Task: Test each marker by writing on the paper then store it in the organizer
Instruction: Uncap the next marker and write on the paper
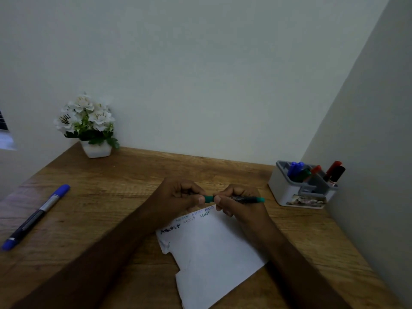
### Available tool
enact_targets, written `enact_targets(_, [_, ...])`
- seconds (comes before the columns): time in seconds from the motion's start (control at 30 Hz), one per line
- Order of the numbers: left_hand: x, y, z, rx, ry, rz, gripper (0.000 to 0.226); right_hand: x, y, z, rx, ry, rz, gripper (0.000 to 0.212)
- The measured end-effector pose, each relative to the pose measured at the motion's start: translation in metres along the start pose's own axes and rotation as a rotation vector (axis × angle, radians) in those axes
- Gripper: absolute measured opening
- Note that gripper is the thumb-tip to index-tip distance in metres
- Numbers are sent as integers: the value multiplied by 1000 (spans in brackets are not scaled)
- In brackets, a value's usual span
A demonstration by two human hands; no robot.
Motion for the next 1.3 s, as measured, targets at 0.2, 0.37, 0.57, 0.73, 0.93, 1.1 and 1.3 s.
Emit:
enact_targets(0.2, [2, -2, 1, 11, -5, 4, 7, 0, 0, -2, -7, -7, -34, 16])
enact_targets(0.37, [3, -3, 0, -24, -5, -15, 8, -4, -4, -2, -39, -80, -54, 17])
enact_targets(0.57, [14, 0, 11, -27, -50, 94, 8, -15, -5, -9, -54, 40, 2, 17])
enact_targets(0.73, [17, 3, 19, 36, 28, 197, 14, -37, -7, -18, -122, -198, 163, 8])
enact_targets(0.93, [40, 24, 40, 77, 37, 232, 16, -57, -12, -36, -86, -655, 137, 4])
enact_targets(1.1, [76, 58, 63, 147, 87, 81, 24, -75, -15, -56, -113, -796, 135, 22])
enact_targets(1.3, [117, 94, 77, 163, 74, 41, 19, -141, -25, -81, -41, -768, 395, 56])
Point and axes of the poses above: each hand's wrist, its own y-axis towards the middle knuckle, its own x-axis out of the palm, z = x × y, the point moved 1 cm from there along y, towards the middle knuckle, and after that the axes turned 11 degrees about -y, right-handed, at the moved point
